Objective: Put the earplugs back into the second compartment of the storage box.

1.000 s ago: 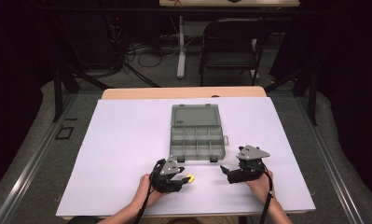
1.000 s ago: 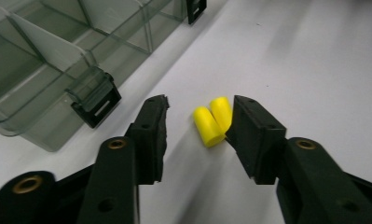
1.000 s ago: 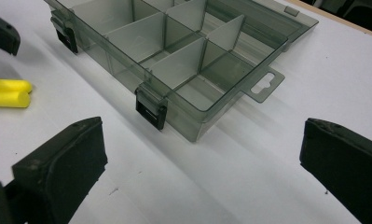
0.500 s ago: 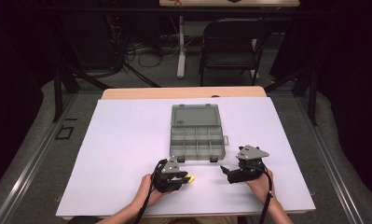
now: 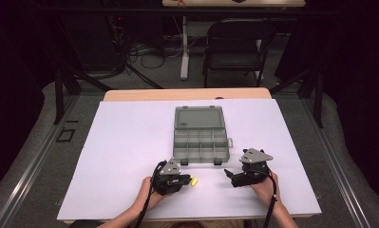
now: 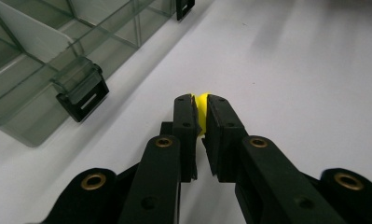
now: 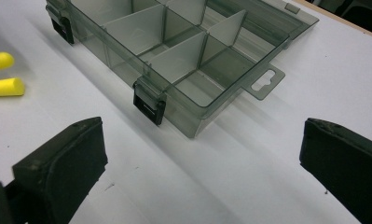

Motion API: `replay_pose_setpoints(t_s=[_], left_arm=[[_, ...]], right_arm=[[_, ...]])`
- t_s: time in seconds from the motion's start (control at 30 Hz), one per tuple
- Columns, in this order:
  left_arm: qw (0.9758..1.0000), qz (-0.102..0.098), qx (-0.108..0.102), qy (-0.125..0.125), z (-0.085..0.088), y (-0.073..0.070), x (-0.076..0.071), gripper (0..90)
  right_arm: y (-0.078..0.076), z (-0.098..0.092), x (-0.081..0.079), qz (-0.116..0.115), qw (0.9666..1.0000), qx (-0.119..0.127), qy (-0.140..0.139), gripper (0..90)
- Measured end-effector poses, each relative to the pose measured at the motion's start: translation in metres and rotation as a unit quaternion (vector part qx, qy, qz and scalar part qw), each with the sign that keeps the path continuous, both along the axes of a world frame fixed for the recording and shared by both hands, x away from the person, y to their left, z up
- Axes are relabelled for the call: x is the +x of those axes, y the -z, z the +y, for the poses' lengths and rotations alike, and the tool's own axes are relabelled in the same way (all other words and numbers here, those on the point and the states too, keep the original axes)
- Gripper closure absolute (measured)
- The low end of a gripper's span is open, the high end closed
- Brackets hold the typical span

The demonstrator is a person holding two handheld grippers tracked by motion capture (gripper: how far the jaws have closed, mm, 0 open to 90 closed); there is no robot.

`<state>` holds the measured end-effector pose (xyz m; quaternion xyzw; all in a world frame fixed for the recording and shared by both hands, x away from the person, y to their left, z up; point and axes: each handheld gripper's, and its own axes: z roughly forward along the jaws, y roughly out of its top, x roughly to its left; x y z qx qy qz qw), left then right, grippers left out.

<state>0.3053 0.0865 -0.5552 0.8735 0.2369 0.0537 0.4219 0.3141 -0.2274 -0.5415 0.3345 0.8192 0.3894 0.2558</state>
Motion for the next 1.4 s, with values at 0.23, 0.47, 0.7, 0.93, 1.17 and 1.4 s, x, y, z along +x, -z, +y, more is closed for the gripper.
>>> replay_pose_setpoints(t_s=[0.23,0.47,0.7,0.93,1.17,1.4], left_arm=[[0.9999,-0.006,-0.005,-0.012,0.007,-0.003,0.002,82.2],[0.9995,-0.017,-0.009,-0.024,0.014,-0.007,0.005,81.7],[0.999,-0.022,-0.016,-0.035,0.02,-0.011,0.006,81.7],[0.9985,-0.027,-0.021,-0.043,0.024,-0.015,0.008,81.7],[0.9979,-0.033,-0.021,-0.052,0.027,-0.018,0.01,81.8],[0.9969,-0.042,-0.03,-0.059,0.03,-0.023,0.012,81.8]], right_arm=[[0.0,-0.001,0.001,-0.002,1.0,0.003,0.002,0.0],[-0.001,-0.001,0.0,-0.003,1.0,0.002,0.001,0.0],[-0.001,-0.001,0.0,-0.002,1.0,0.002,0.001,0.0],[-0.001,-0.001,0.0,-0.002,1.0,0.004,0.002,0.0],[0.0,-0.001,0.0,-0.001,1.0,0.002,0.003,0.0],[0.001,-0.001,0.001,-0.003,1.0,0.005,0.003,0.0]])
